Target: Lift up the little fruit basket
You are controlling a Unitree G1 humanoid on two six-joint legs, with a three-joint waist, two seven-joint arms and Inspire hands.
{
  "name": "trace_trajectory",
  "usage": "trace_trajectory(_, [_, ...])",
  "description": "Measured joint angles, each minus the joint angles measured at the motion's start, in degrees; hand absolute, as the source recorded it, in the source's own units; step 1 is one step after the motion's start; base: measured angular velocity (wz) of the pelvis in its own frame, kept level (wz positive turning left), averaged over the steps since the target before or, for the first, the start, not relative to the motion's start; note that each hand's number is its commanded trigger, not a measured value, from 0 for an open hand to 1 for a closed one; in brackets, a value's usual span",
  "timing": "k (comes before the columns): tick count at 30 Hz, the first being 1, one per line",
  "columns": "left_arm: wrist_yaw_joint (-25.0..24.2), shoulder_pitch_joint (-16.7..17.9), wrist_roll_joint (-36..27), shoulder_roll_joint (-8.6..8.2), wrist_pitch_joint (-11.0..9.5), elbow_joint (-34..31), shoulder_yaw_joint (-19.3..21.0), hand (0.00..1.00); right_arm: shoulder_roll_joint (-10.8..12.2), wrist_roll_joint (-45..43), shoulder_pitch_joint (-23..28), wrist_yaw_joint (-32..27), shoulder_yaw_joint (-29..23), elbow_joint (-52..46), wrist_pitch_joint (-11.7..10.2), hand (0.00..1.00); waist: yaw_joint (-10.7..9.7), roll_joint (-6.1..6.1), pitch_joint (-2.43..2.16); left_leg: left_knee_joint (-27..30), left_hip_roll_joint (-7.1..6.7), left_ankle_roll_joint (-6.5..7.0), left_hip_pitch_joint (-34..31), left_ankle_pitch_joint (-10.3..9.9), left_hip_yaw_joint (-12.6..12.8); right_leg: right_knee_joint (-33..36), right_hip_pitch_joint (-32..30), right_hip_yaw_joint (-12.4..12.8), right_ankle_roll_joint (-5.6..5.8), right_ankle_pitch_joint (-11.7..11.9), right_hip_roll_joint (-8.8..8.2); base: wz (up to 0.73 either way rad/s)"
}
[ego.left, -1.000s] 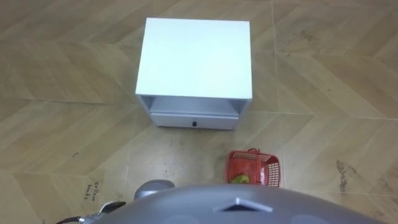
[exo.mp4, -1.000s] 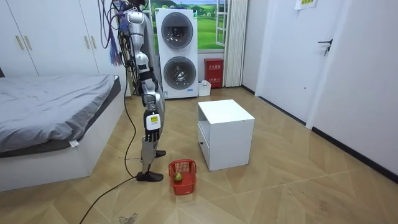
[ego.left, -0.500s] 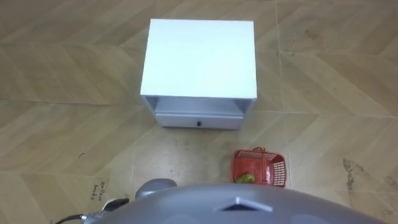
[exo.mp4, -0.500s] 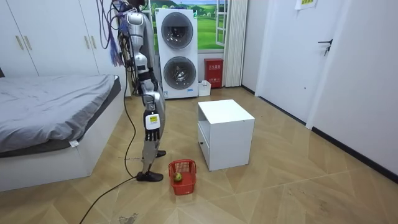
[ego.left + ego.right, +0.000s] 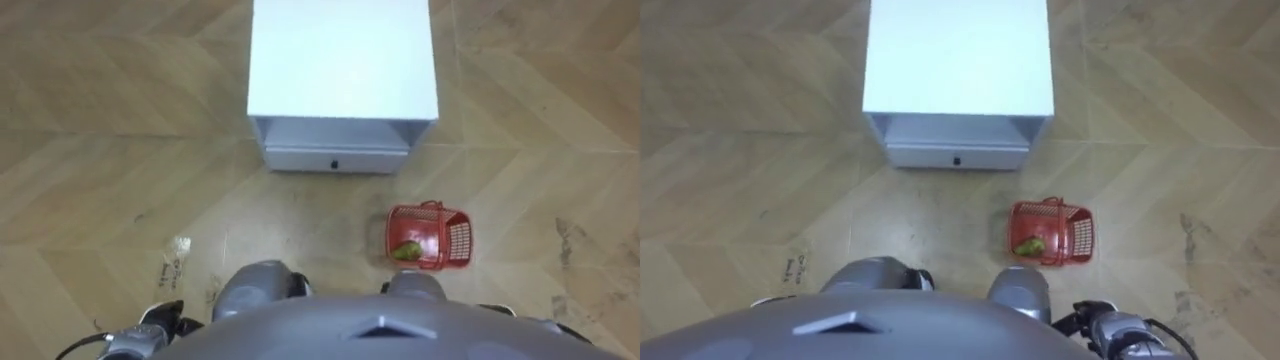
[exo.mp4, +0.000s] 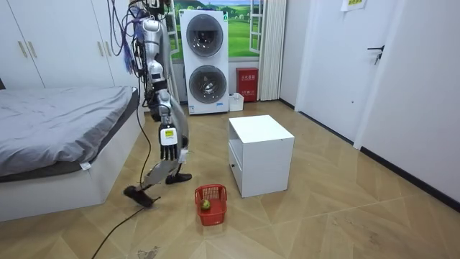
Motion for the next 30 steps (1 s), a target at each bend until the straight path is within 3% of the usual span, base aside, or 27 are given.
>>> trace_trajectory(2, [1.4,-2.0,-1.4,0.39,-0.3,0.5,-0.6,0.0,-0.9,1.6,-3.4,-0.6,0.2,0.0,-0.2,0.0,0.3,-0.5,0.36,3.7,0.2,0.37,-6.3,0.2,0.4,-1.2,1.1,0.2,0.15,-0.1,-0.1,-0.11])
trace_trajectory(4, [3.8,-5.6,-1.9,0.96,-1.0,0.7,-1.7,0.0,-1.1,4.7,-7.9,-1.6,1.1,0.2,-1.9,0.0,1.2,-1.21,0.73,9.9,1.34,0.6,-14.7,0.2,1.4,-5.6,2.5,0.5,0.79,-0.5,0.0,-0.14])
trace_trajectory(5, [4.4,-6.5,-2.0,1.1,-1.2,0.8,-1.7,0.0,-1.0,6.0,-9.2,-1.7,1.1,0.3,-2.7,0.0,1.3,-1.3,0.9,11.7,1.7,0.59,-16.7,0.2,1.6,-6.7,2.6,0.7,2.25,-3.7,0.17,-0.1])
trace_trajectory(6, [5.6,-8.1,-3.6,1.3,-2.0,1.0,-2.5,0.0,-0.8,8.5,-11.3,-1.9,1.1,-0.1,-4.1,0.0,1.3,-1.09,1.23,15.3,2.48,0.48,-20.5,0.1,1.3,-7.0,1.5,0.3,2.63,-10.1,0.71,0.0])
trace_trajectory(7, [6.3,-9.5,-4.4,1.37,-2.5,1.7,-2.9,0.0,-0.1,10.9,-13.2,-2.6,1.2,-0.3,-5.0,0.0,1.4,-1.07,1.22,18.3,2.85,0.06,-23.4,-0.2,0.8,-4.5,-0.1,0.0,2.09,-14.5,0.87,0.06])
trace_trajectory(8, [6.7,-10.1,-5.2,1.43,-2.8,1.9,-3.0,0.0,0.3,12.2,-13.8,-2.9,1.2,-0.4,-5.1,0.0,1.4,-1.14,1.23,19.9,2.9,-0.18,-24.8,-0.4,0.4,-2.5,-1.1,-0.1,1.76,-16.4,0.86,0.1])
trace_trajectory(10, [7.7,-12.2,-8.1,1.89,-3.7,4.1,-5.3,0.0,0.7,16.0,-14.8,-3.4,2.9,-1.0,-5.5,0.0,1.9,-1.71,1.42,26.5,2.89,-0.51,-29.8,-2.3,-0.6,8.7,-5.9,-0.2,1.68,-20.6,-0.11,0.21])
trace_trajectory(14, [8.4,-13.8,-10.6,2.15,-4.3,7.8,-8.3,0.0,0.3,17.4,-15.6,-4.3,2.4,-0.9,-6.7,0.0,1.3,-2.18,1.7,38.5,1.94,1.07,-36.7,-6.2,-0.6,27.6,-12.4,0.3,1.94,-22.3,-3.32,0.3])
trace_trajectory(16, [9.6,-13.7,-11.6,2.41,-4.6,9.1,-9.1,0.0,0.2,17.5,-16.0,-5.1,1.4,-1.1,-8.2,0.0,1.2,-2.57,1.79,46.5,1.44,1.99,-40.9,-9.7,0.1,38.7,-15.9,1.8,1.97,-22.4,-5.33,0.18])
trace_trajectory(18, [10.8,-14.2,-13.0,2.44,-5.2,9.2,-10.5,0.0,-0.3,18.0,-16.2,-5.7,0.8,-1.3,-8.9,0.0,0.8,-2.86,1.84,51.1,0.47,3.22,-43.1,-11.3,1.2,45.0,-17.2,2.7,2.0,-22.4,-7.27,0.3])
trace_trajectory(21, [13.2,-15.1,-14.4,3.17,-7.3,10.7,-11.8,0.0,-0.3,20.1,-16.9,-6.4,0.4,-2.6,-10.0,0.0,0.7,-3.26,2.11,57.7,-0.17,4.06,-45.6,-14.1,2.7,53.3,-18.3,5.2,2.07,-22.4,-8.53,0.17])
trace_trajectory(24, [15.6,-14.5,-16.2,4.08,-9.3,10.7,-11.8,0.0,-0.5,23.0,-17.2,-7.6,-0.3,-6.2,-10.5,0.0,-1.2,-4.2,2.41,62.3,-1.2,4.62,-47.1,-15.6,4.2,59.5,-18.0,6.8,2.28,-22.3,-10.18,0.24])
trace_trajectory(26, [16.6,-13.7,-18.8,4.26,-9.9,10.8,-11.8,0.0,-0.5,25.0,-17.0,-8.4,-0.4,-8.2,-11.1,0.0,-2.4,-4.36,2.44,64.0,-1.92,4.84,-47.7,-15.9,4.3,61.7,-17.4,7.2,2.3,-22.3,-10.23,0.23])
trace_trajectory(30, [17.5,-11.5,-21.8,4.37,-11.0,10.7,-12.5,0.0,-0.4,25.5,-16.8,-10.1,-0.4,-10.6,-11.7,0.0,-3.6,-4.69,2.34,65.3,-1.95,4.61,-47.9,-16.0,4.3,64.0,-17.0,7.1,2.29,-22.3,-10.29,0.08])
